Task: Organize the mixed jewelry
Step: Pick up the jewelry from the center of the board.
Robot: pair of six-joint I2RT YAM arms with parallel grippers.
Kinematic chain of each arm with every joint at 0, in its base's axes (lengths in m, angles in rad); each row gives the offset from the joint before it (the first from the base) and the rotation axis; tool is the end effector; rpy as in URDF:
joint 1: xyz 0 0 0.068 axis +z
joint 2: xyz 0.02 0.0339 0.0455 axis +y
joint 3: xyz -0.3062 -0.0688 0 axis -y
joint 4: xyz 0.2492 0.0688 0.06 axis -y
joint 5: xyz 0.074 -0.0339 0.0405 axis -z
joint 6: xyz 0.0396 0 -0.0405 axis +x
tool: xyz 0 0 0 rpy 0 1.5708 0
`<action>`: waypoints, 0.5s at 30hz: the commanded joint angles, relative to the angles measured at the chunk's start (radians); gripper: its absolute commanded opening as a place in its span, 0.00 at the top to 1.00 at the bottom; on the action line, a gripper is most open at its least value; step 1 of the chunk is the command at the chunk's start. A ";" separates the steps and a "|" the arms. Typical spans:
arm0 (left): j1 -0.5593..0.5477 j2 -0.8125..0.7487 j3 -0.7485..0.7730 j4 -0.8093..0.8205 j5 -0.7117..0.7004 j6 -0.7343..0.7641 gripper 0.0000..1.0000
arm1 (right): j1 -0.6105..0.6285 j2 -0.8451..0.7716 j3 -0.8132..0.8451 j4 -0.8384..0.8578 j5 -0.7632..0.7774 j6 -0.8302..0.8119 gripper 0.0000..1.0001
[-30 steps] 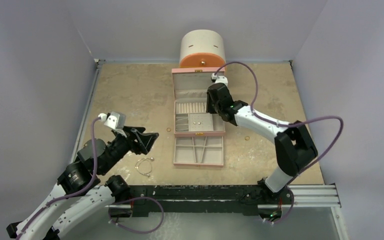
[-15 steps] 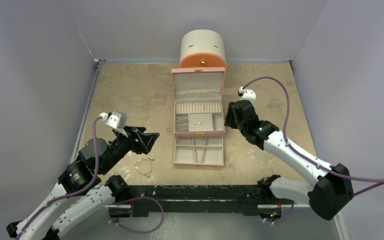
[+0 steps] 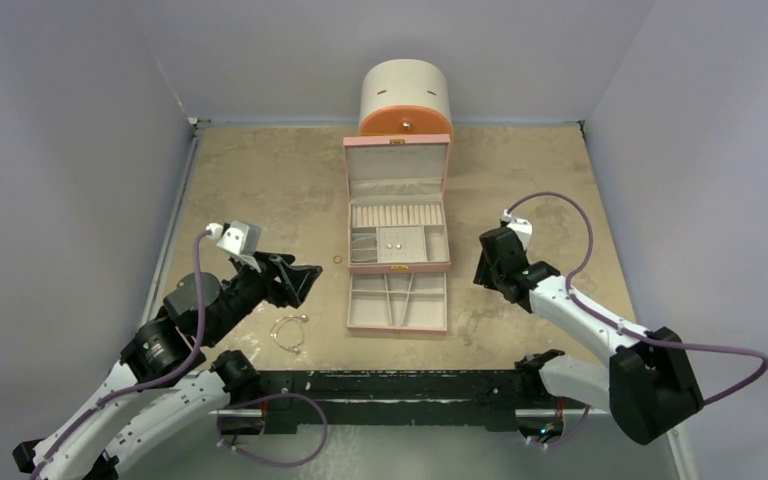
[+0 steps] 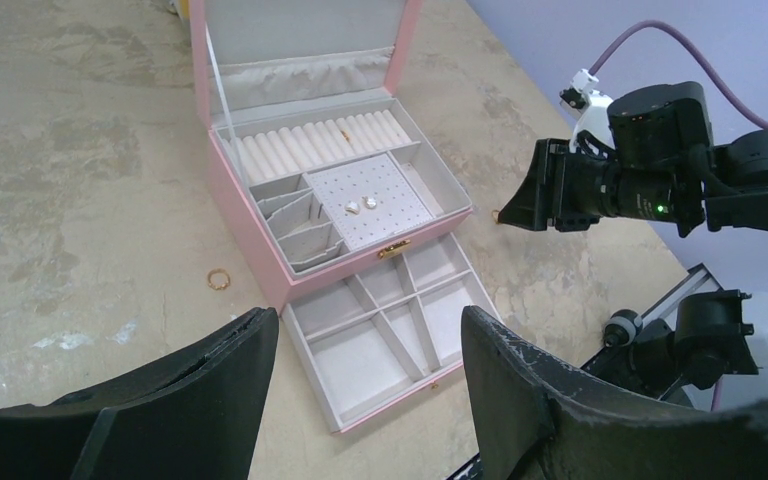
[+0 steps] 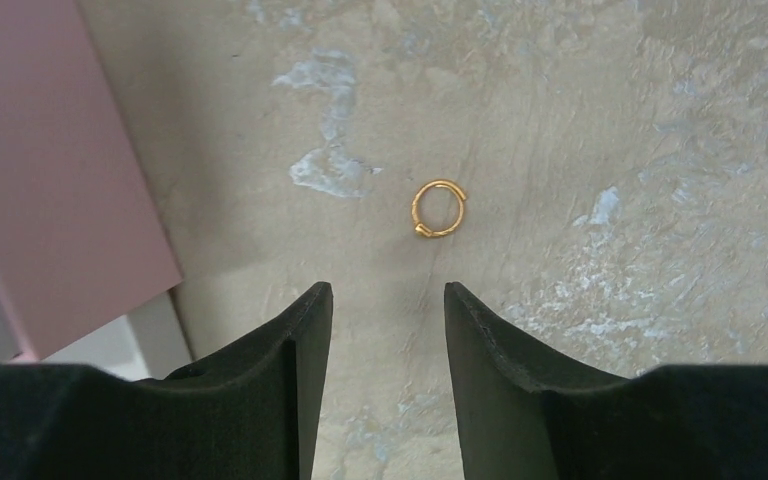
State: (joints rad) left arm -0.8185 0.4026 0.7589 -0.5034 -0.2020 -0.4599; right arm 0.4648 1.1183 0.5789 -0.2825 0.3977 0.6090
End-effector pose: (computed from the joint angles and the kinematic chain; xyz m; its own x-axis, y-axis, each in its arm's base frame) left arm 0.0485 -0.0402 0.3601 -0.3470 -0.2655 -0.8995 0.4750 0.7772 -0.4127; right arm 0.1910 0.0786 0.2314 -0.6386 0.2698 -0.7207 0.2289 0.9607 0.1568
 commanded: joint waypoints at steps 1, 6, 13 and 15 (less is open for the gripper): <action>0.005 -0.003 0.002 0.024 0.005 0.010 0.33 | -0.047 0.037 -0.016 0.086 -0.048 -0.022 0.52; 0.005 -0.002 0.002 0.024 0.003 0.010 0.33 | -0.089 0.075 -0.004 0.124 -0.085 -0.049 0.52; 0.004 -0.005 0.002 0.022 0.002 0.010 0.33 | -0.123 0.130 0.016 0.128 -0.092 -0.049 0.54; 0.004 -0.005 0.002 0.023 0.002 0.010 0.33 | -0.128 0.130 0.015 0.132 -0.079 -0.042 0.54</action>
State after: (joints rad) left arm -0.8185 0.4026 0.7589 -0.5034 -0.2020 -0.4599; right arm 0.3489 1.2526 0.5644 -0.1741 0.3115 0.5713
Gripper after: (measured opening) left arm 0.667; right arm 0.464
